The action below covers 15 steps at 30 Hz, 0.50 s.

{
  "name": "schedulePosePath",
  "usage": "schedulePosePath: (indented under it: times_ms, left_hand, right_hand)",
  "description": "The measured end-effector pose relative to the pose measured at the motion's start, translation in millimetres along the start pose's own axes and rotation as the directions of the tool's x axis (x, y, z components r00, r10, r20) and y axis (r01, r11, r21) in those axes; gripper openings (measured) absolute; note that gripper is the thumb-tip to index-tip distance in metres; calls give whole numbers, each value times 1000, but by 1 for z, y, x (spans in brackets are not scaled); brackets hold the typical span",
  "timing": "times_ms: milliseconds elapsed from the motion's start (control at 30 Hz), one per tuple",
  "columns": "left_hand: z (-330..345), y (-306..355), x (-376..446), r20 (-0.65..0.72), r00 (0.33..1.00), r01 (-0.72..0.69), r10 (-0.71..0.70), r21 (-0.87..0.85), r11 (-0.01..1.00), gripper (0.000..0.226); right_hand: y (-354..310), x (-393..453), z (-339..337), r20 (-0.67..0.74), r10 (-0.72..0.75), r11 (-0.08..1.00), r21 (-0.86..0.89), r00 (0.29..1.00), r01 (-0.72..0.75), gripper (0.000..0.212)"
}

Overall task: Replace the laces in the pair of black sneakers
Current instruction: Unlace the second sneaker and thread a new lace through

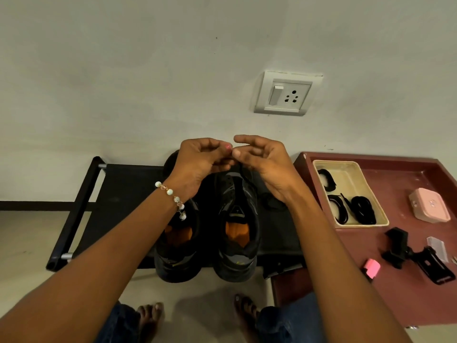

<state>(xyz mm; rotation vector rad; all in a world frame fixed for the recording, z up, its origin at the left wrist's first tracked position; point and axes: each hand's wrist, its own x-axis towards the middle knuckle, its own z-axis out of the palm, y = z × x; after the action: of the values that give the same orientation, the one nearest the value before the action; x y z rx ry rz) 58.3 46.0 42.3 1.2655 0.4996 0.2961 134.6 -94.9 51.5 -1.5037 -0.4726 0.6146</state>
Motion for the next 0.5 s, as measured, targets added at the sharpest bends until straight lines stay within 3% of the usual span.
schedulePosePath:
  times_ms: [67,133,267,433,500]
  left_hand:
    - [0,-4,1,-32,999,-10,12,83,997,7]
    - [-1,-11,4,-62,998,26,-17,144,989,4]
    - [-3,-25,10,-72,988,144,-136,120,982,7]
    - [-2,-32,15,-100,977,201,-189,129,971,7]
    - [-1,-37,18,-131,975,206,-181,211,955,6]
  right_hand:
    - [5,5,3,-64,13,999,-50,998,-16,22]
    - [14,13,-1,-138,7,971,-235,990,-40,14]
    - [21,17,-5,-27,11,831,-555,1000,-24,15]
    - [28,23,-5,-51,1,747,-664,999,-35,14]
    - [34,27,-8,-76,22,712,-698,997,-68,9]
